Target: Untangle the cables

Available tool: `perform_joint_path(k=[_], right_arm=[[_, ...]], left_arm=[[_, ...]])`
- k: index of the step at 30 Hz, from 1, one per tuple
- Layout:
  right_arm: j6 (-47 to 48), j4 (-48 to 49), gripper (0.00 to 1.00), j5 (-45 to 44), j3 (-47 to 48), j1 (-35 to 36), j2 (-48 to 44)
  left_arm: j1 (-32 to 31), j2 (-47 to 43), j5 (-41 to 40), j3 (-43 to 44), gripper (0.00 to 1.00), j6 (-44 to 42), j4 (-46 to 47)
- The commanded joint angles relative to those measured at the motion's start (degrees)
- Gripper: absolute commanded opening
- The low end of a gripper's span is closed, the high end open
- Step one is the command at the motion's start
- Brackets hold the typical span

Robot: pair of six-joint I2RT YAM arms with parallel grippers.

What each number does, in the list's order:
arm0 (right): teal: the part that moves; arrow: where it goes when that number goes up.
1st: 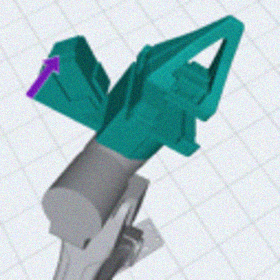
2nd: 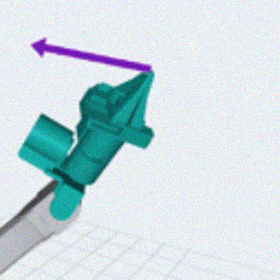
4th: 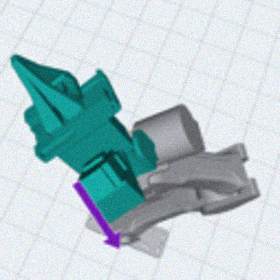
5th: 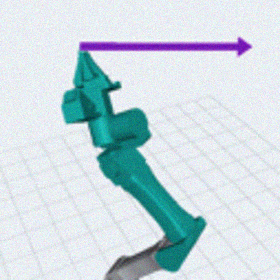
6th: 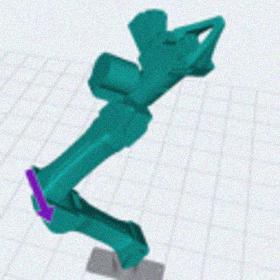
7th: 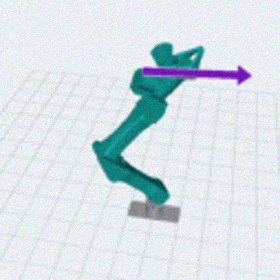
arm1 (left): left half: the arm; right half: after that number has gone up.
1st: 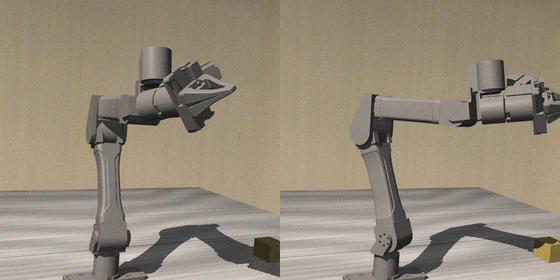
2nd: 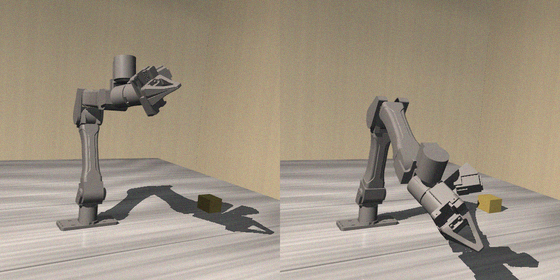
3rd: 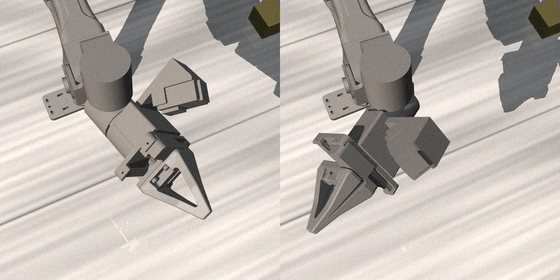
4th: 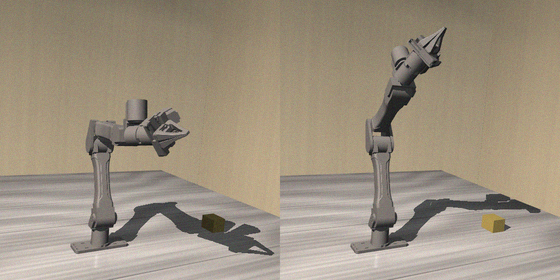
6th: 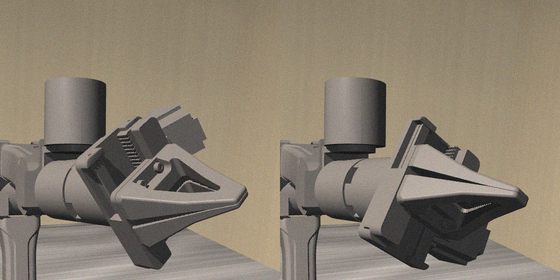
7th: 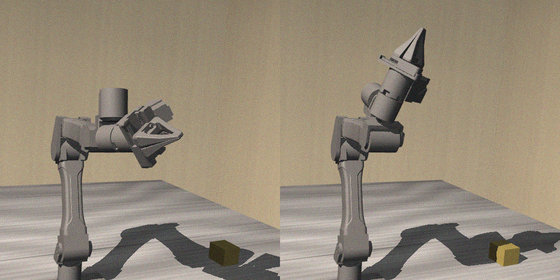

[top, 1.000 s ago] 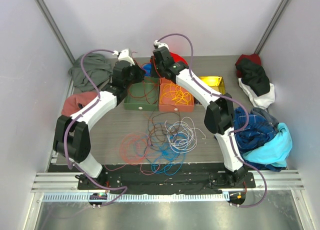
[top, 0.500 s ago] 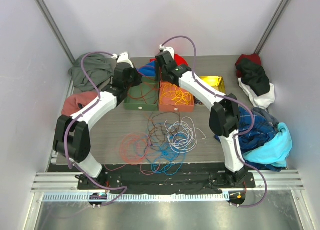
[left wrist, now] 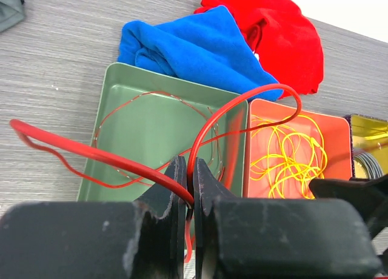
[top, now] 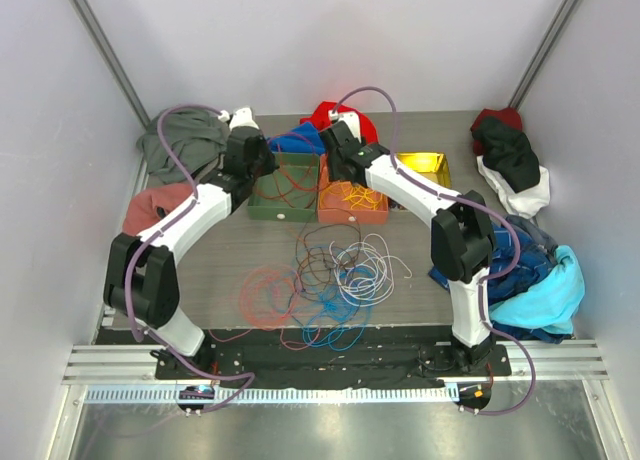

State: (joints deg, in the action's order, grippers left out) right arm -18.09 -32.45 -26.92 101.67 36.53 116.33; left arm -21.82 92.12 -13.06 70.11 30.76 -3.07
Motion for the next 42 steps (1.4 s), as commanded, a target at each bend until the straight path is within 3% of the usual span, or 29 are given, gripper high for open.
perform_joint_path(k=[1,10,22,25,30,32,34,42], right_arm=[[1.91,0.10,0.58,-5.33,-1.56,0.03,-3.66],[4.11,-1.21,0.58,-7.44,-2.35,1.87,-5.33],[3.94,-0.95,0.58,-4.03,0.63,1.79,-4.63],[4.46,-0.86,0.57,-1.83,4.93,1.96,-2.61],[5.87,-8.85,0.57,-1.12,21.45,2.49,7.84],[5.96,-10.35,0.57,-2.00,23.39,2.58,9.17],[6.31,-10.62,0.57,-2.61,23.40,2.75,10.23],[6.22,-10.62,0.57,-4.02,21.99,3.28,9.61]], left_arm=[[0.55,-3.78,-1.53,2.92,0.00,-1.32,0.08],[0.55,-1.24,1.02,8.03,0.00,-0.79,-1.94],[0.38,1.40,7.08,5.12,0.00,2.46,-1.94],[-0.15,1.84,7.44,5.30,0.00,2.90,-2.20],[-0.15,-0.70,3.75,3.64,0.00,2.37,-4.04],[-0.24,-2.29,2.43,2.94,0.13,1.06,-4.66],[-0.15,-3.08,2.25,3.11,0.33,0.18,-4.93],[-0.67,-2.46,4.10,5.39,0.65,1.23,-7.91]])
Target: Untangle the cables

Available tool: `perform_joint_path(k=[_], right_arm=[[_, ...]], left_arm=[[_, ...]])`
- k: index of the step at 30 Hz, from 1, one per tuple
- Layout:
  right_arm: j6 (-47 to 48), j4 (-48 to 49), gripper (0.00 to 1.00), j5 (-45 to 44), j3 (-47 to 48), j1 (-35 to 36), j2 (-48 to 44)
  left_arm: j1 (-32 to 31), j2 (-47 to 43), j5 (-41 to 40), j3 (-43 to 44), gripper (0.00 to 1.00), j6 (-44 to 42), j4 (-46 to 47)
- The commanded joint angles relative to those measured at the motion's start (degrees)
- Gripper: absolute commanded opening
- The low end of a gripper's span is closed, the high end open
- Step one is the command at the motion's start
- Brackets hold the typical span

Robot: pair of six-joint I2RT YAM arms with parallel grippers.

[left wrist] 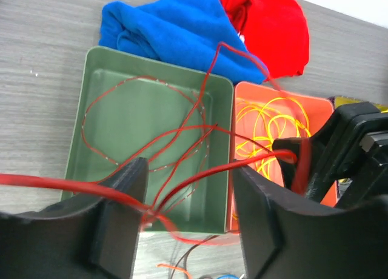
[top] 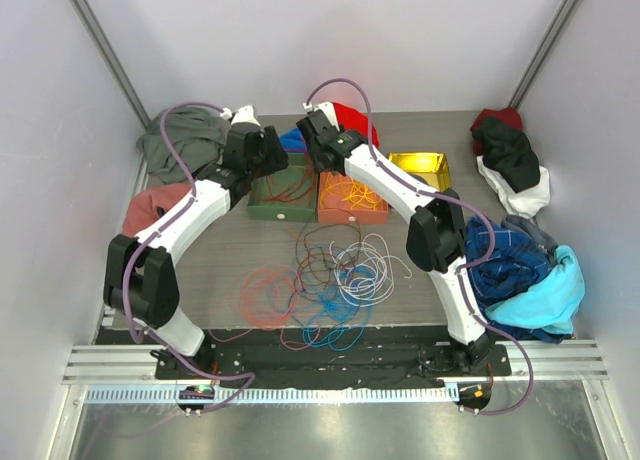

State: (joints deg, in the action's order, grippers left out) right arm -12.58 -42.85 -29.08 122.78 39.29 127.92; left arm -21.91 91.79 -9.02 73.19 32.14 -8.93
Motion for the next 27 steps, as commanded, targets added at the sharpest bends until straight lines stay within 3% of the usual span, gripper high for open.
perform_joint_path(k=[1,5,8,9,16,20,27], right_arm=[[0.80,-0.22,0.58,-1.94,0.97,0.53,-2.23],[0.72,-0.13,0.57,-1.86,1.06,0.53,-2.15],[0.36,-0.22,0.58,-1.86,0.71,0.53,-2.15],[0.36,-0.13,0.58,-2.29,0.44,0.53,-2.32],[0.62,0.75,0.57,-3.52,-2.72,0.61,-4.87],[-0.07,1.63,0.57,-3.44,-5.53,0.53,-7.76],[-2.27,6.46,0.58,-2.83,-13.52,0.53,-17.87]], left_arm=[[-0.94,-2.66,-0.38,1.96,0.67,-0.24,-2.14],[-1.64,-6.78,-3.20,0.64,0.80,-1.02,-2.50],[-2.17,-8.81,-5.04,0.55,0.83,-1.99,-3.55],[-2.26,-9.17,-5.66,0.47,0.89,-2.26,-3.81],[-2.35,-10.66,-9.78,0.20,0.90,-2.87,-6.27],[-2.35,-11.02,-13.56,-1.11,0.96,-2.08,-7.33],[-1.56,-12.33,-14.45,-4.81,1.00,1.43,-6.37]])
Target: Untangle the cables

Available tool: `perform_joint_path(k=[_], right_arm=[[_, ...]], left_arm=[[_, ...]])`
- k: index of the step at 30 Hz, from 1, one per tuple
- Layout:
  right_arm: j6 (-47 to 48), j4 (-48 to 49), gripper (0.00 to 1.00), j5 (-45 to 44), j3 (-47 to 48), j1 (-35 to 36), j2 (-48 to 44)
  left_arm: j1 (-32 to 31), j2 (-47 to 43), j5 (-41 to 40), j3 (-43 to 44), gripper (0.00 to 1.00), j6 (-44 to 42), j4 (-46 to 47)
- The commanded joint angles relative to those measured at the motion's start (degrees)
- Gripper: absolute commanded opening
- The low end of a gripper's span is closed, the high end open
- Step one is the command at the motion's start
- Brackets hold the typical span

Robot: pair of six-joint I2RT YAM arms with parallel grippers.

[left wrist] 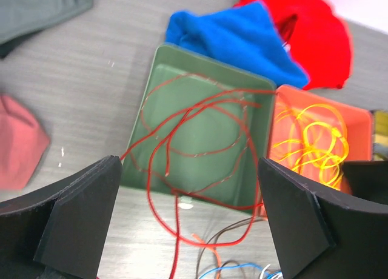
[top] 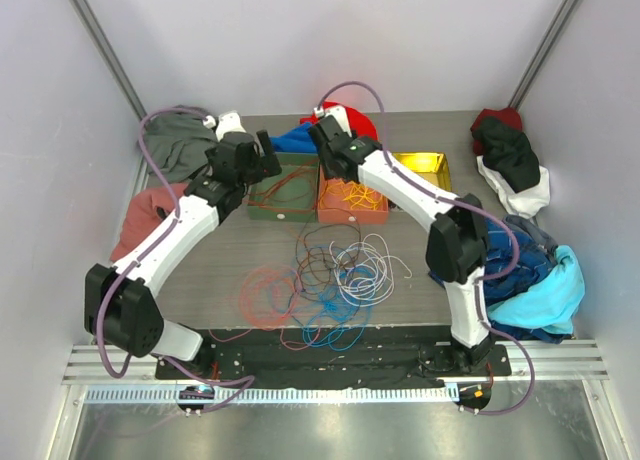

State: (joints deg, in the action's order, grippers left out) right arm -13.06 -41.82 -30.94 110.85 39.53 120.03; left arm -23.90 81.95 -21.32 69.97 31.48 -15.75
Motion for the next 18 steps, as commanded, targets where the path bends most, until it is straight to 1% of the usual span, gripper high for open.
perform_joint_path(k=[1,3,5,6,7,8,9,10,11,12,13,15,16,17,18], right_arm=[[-2.23,7.00,0.58,-1.05,-3.86,0.29,-13.29],[-3.37,9.29,0.58,0.26,-7.03,0.37,-16.91],[-5.12,13.25,0.57,1.49,-12.83,0.29,-22.62],[-5.66,14.65,0.56,3.15,-17.20,0.29,-24.47],[-6.01,17.36,0.56,3.86,-19.59,0.29,-26.23],[-6.62,18.78,0.54,4.65,-22.14,0.29,-29.99],[-7.67,21.23,0.53,5.53,-26.78,0.29,-31.68],[-7.94,22.47,0.52,6.15,-29.09,0.37,-33.52],[-8.29,23.62,0.51,6.50,-31.37,0.37,-36.50],[-8.91,24.50,0.50,6.85,-35.22,0.37,-37.92],[-8.91,26.16,0.49,7.20,-37.00,0.37,-39.16],[-9.61,28.45,0.42,7.03,-41.56,0.46,-42.50],[-9.62,29.07,0.39,7.55,-42.81,0.46,-43.38],[-9.62,29.60,0.32,7.56,-43.86,0.37,-44.26],[-10.05,30.39,0.28,7.56,-45.61,0.46,-45.74]], left_arm=[[0.43,-2.67,-2.06,-1.86,0.99,2.18,0.45],[0.43,-4.25,-2.32,-3.26,0.98,2.70,0.45],[0.43,-6.36,-2.76,-4.93,0.95,3.14,0.72],[0.43,-9.50,-3.20,-7.37,0.94,3.75,1.33],[0.43,-11.18,-3.64,-8.53,0.93,4.19,2.73],[0.43,-12.94,-3.64,-9.58,0.89,4.46,3.44],[0.35,-16.87,-3.99,-10.73,0.87,4.46,4.31],[0.43,-18.65,-4.25,-12.13,0.86,4.46,6.06],[0.09,-20.32,-4.43,-12.49,0.84,4.46,6.69],[-0.09,-22.52,-4.60,-12.58,0.83,3.94,7.48],[-0.35,-23.32,-4.00,-11.80,0.82,3.67,8.62],[-1.67,-23.25,-0.67,-10.74,0.74,2.80,10.20],[-2.20,-22.46,5.09,-10.04,0.62,2.36,11.86],[-3.86,-21.15,7.59,-7.95,0.56,2.35,12.05],[-5.09,-16.61,9.52,-6.36,0.50,2.53,11.97]])
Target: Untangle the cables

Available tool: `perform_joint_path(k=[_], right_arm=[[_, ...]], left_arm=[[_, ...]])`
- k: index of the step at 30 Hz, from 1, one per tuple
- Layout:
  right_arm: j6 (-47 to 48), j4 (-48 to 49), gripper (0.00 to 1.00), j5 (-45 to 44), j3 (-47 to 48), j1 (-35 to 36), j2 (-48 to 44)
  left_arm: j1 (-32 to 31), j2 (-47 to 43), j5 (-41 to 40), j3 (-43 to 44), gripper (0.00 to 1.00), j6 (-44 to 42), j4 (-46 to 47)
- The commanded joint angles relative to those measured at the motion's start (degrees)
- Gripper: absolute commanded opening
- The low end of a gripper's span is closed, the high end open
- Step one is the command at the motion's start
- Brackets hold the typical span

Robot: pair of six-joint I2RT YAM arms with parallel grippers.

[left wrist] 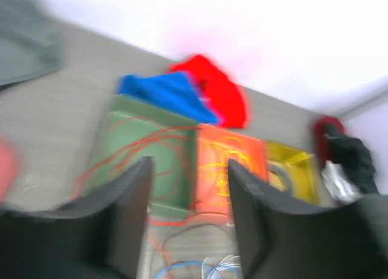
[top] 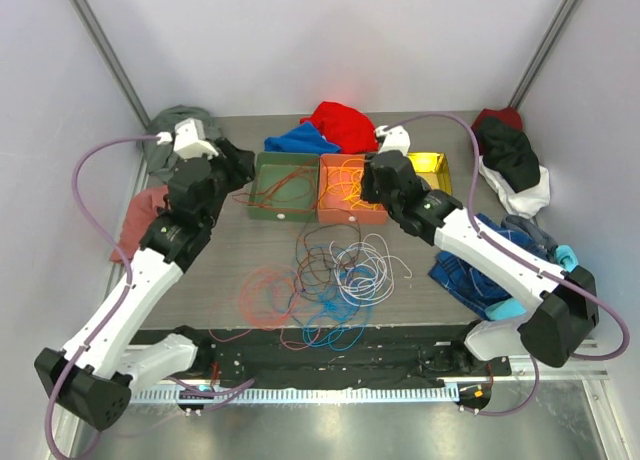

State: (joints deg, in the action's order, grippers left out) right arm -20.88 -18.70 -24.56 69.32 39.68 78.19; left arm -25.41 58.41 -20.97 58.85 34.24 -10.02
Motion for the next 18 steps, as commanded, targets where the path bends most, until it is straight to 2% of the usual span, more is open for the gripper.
perform_joint_path(k=[1,3,4,6,7,11,18], right_arm=[[-2.40,7.62,0.22,1.09,-4.80,0.22,-4.53],[-2.67,7.71,0.17,1.09,-6.12,0.31,-5.94],[-3.02,7.63,0.15,1.18,-6.47,0.22,-6.38],[-3.11,6.40,0.13,1.00,-6.83,0.31,-7.70],[-3.20,6.13,0.13,0.83,-6.92,0.31,-8.14],[-3.46,4.90,0.12,0.12,-8.14,0.22,-10.95],[-3.55,5.08,0.09,0.12,-9.82,0.22,-12.01]], left_arm=[[-6.29,9.33,13.02,7.65,0.36,-0.31,6.07],[-9.12,15.13,14.38,10.57,0.24,-1.01,5.72],[-11.22,20.46,14.38,11.71,0.13,-1.28,5.28],[-12.20,24.97,13.59,14.53,0.01,-1.02,5.10],[-12.56,29.17,13.33,15.32,0.00,-0.41,4.66],[-12.74,36.75,11.04,18.14,0.00,-0.40,4.13],[-14.93,46.61,12.80,23.58,0.00,-1.37,3.52]])
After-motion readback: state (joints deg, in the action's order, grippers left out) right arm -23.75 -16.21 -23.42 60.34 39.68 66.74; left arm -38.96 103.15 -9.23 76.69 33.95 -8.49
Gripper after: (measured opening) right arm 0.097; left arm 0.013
